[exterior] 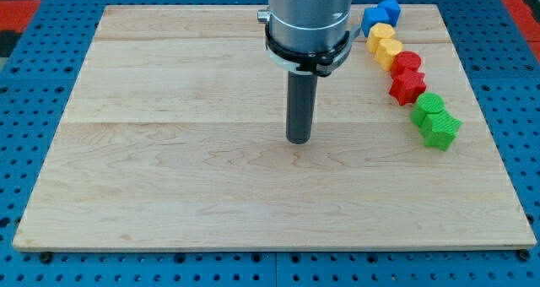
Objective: Move the blue triangle diagonal to the top left of the blue cube
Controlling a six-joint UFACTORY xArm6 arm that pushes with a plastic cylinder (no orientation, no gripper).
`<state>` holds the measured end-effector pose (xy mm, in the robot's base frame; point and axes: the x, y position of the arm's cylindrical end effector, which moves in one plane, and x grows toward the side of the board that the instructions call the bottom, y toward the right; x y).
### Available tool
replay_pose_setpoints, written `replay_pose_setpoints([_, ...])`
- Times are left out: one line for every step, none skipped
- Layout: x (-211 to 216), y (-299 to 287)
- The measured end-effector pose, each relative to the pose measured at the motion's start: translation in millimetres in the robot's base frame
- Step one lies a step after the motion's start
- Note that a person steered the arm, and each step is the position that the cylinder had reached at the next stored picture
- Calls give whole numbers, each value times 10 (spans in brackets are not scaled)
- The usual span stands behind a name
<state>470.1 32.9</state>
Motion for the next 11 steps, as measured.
replay_pose_setpoints([-16,-3])
replay_pose_setpoints([198,-459])
replay_pose_setpoints([818,-576])
replay_pose_setpoints([1045,269])
replay_pose_setpoints([869,1303])
replay_pose_setpoints([361,2239])
replay_pose_setpoints([-247,3004])
replay_pose_setpoints([-550,3126])
replay_pose_setpoints([-1363,3117])
replay_pose_setpoints([-2102,3116])
replay_pose_setpoints([-2550,2880])
